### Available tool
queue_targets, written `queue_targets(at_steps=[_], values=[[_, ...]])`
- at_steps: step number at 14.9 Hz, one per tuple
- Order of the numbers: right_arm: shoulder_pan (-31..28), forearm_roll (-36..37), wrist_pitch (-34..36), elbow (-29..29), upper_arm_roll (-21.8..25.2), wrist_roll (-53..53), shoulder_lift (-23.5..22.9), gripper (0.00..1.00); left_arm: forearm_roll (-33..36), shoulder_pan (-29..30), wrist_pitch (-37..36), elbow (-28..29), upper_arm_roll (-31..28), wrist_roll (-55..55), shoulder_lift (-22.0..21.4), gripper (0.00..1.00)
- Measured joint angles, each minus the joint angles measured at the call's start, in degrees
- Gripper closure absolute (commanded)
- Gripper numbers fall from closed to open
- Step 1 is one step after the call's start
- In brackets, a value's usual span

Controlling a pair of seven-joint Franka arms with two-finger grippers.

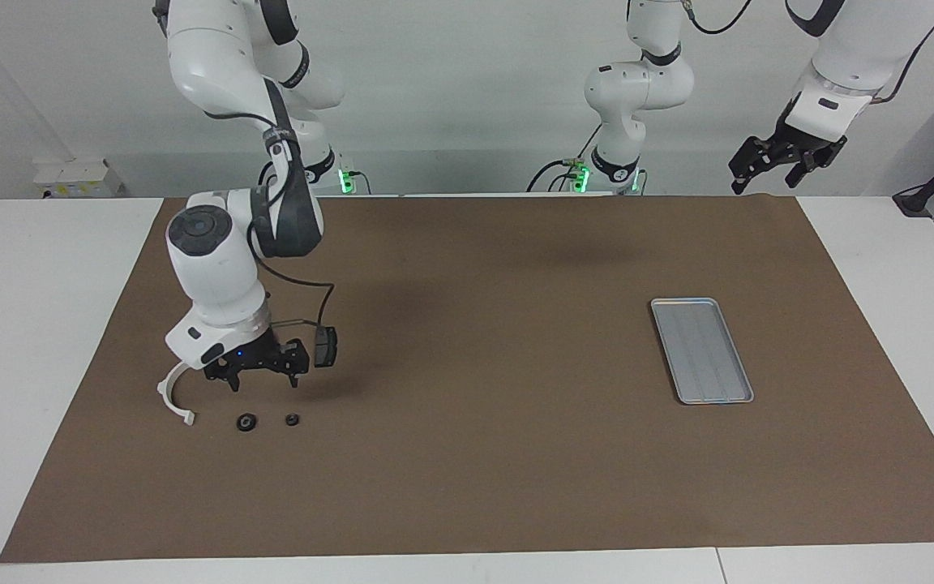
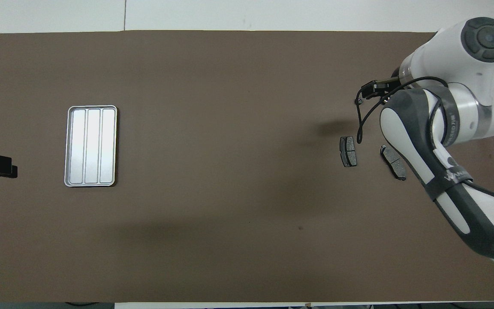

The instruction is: Place bearing gear from tray to pile

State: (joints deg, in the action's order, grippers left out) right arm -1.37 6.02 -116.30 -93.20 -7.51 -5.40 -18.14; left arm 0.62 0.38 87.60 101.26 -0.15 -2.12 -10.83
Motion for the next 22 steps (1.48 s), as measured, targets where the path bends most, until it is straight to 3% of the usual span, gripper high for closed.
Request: queue_targets(at_steps=[6, 10, 14, 22], values=[[0.0, -2.1, 19.8, 0.3, 1.3, 1.9, 16.3, 0.00, -2.0, -0.1, 1.7, 0.0, 0.2, -0.3, 0.0, 0.00], [2.6, -3.8, 29.3, 0.1, 5.8, 2.1, 24.3, 0.00, -2.0, -0.1, 1.8, 0.0, 0.2, -0.3, 0.0, 0.00], [3.2, -3.9, 33.3, 0.2, 7.2, 2.1, 25.8, 0.00, -2.0, -0.1, 1.8, 0.0, 0.2, -0.3, 0.0, 0.00], [2.9, -3.9, 31.6, 0.0, 5.4, 2.1, 24.3, 0.00, -2.0, -0.1, 1.9, 0.0, 0.4, -0.3, 0.0, 0.00]])
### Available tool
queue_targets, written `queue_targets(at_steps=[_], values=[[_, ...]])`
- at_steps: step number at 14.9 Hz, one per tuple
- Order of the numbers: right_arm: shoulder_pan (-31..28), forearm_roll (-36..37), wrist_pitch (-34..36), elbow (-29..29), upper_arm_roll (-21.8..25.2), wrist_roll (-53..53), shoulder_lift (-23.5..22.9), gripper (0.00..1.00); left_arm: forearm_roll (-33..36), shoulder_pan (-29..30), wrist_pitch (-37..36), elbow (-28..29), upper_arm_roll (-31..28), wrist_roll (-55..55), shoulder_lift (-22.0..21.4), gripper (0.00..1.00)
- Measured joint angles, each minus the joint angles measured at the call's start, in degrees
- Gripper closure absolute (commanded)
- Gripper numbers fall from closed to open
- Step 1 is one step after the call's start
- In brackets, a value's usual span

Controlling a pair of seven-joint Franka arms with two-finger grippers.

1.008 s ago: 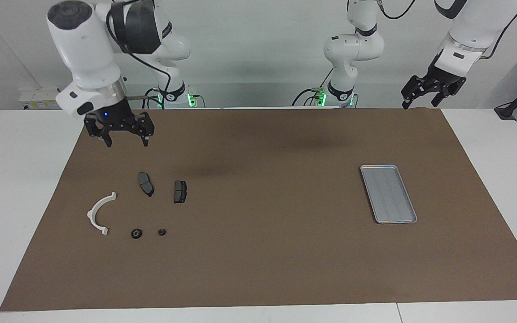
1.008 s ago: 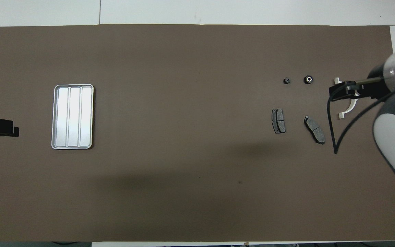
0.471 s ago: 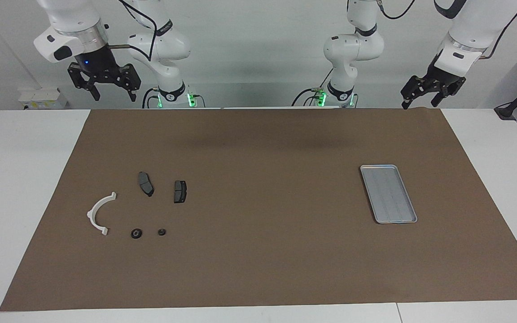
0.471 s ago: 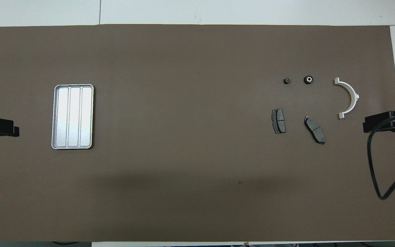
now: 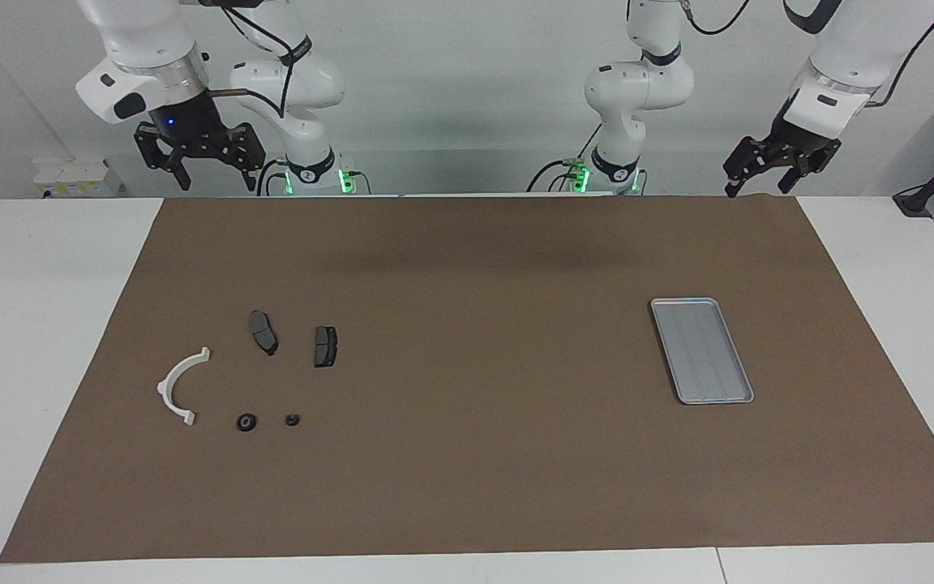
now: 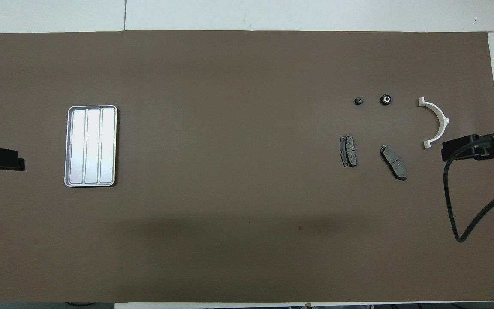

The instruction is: Place bearing gear from tray to pile

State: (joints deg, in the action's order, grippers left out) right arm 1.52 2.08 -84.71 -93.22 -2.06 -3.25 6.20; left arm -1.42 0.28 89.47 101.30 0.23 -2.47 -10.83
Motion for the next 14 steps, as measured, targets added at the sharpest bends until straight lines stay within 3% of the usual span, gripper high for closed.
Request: queue_targets(at_steps=[14], values=[[-1.0, -2.5, -0.3, 0.1, -0.2, -0.1, -0.8, 0.00, 0.0, 0.0, 0.1, 0.0, 0.0, 0.0, 0.0, 0.00]])
